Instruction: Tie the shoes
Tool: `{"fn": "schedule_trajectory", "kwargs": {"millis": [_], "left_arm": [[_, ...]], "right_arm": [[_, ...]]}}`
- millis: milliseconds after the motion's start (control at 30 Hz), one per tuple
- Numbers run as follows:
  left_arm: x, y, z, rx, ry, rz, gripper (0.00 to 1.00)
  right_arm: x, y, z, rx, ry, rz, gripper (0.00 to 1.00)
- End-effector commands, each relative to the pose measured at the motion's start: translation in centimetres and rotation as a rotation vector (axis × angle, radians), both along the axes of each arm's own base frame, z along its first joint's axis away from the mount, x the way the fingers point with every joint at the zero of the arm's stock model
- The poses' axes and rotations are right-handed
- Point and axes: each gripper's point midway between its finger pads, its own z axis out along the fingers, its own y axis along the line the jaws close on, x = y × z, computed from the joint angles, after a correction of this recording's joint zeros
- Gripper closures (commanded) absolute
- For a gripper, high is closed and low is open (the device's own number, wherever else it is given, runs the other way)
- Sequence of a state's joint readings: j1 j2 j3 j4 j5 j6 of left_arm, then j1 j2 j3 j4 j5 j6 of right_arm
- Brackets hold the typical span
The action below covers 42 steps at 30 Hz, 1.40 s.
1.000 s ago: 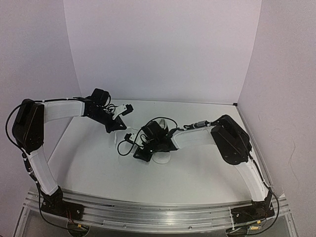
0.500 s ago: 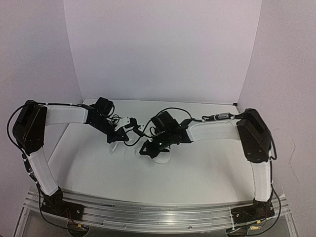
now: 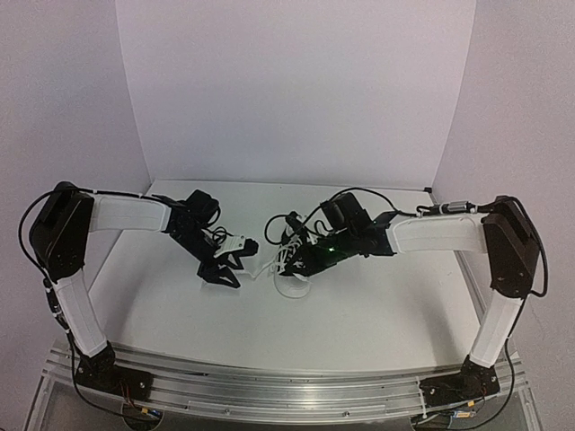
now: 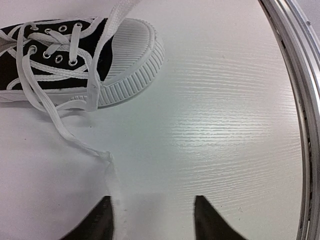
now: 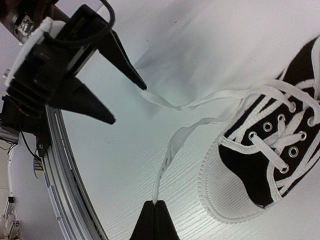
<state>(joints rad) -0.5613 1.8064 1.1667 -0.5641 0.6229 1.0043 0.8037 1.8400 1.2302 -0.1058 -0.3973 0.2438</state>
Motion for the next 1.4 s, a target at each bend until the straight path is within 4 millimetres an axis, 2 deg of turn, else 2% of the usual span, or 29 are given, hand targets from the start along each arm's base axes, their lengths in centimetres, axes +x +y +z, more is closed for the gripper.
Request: {"fn": "schedule_trajectory", "kwargs": {"millis": [0, 100, 167, 300, 433, 600, 867, 1100, 1300, 1367], "left_arm": [[1.8, -2.4, 4.4, -0.145, 0.032, -0.053, 0.20], [5.1, -4.1, 7.7, -0.243, 0.070, -0.009, 0.24], [8.1, -5.5, 8.7, -0.295, 0.002, 0.072, 0.37], [11.2, -7.7, 9.0, -0.357, -0.041, 0.219, 0.49], [12.9, -9.0, 8.1, -0.370, 0.019, 0.273, 0.54], [12.9, -11.8, 6.0, -0.306, 0.042, 0.188, 0.52], [12.2, -13.0, 4.0, -0.273, 0.033, 0.084, 0.53], [11.5, -13.3, 1.6, -0.194, 0.034, 0.067, 0.61], [11.1, -13.2, 1.4, -0.178, 0.031, 0.043, 0.65], [11.4, -13.3, 1.2, -0.173, 0.023, 0.057, 0.75]], "right_arm": [[-0.3, -0.1, 1.2, 0.062, 0.027, -0.035, 1.00], [-0.3, -0.8, 0.5, 0.072, 0.042, -0.070, 1.00], [-0.4, -1.2, 0.3, 0.089, 0.044, -0.094, 1.00], [-0.2, -1.5, 0.4, 0.125, 0.034, -0.131, 1.00], [-0.1, -1.6, 0.1, 0.133, 0.032, -0.145, 1.00], [0.3, -1.9, -0.3, 0.147, 0.030, -0.164, 1.00], [0.8, -2.0, -0.6, 0.151, 0.021, -0.181, 1.00], [1.0, -2.4, -0.8, 0.155, 0.014, -0.196, 1.00], [1.2, -2.8, -0.8, 0.154, 0.012, -0.206, 1.00], [1.3, -2.9, -0.8, 0.154, 0.010, -0.209, 1.00]]}}
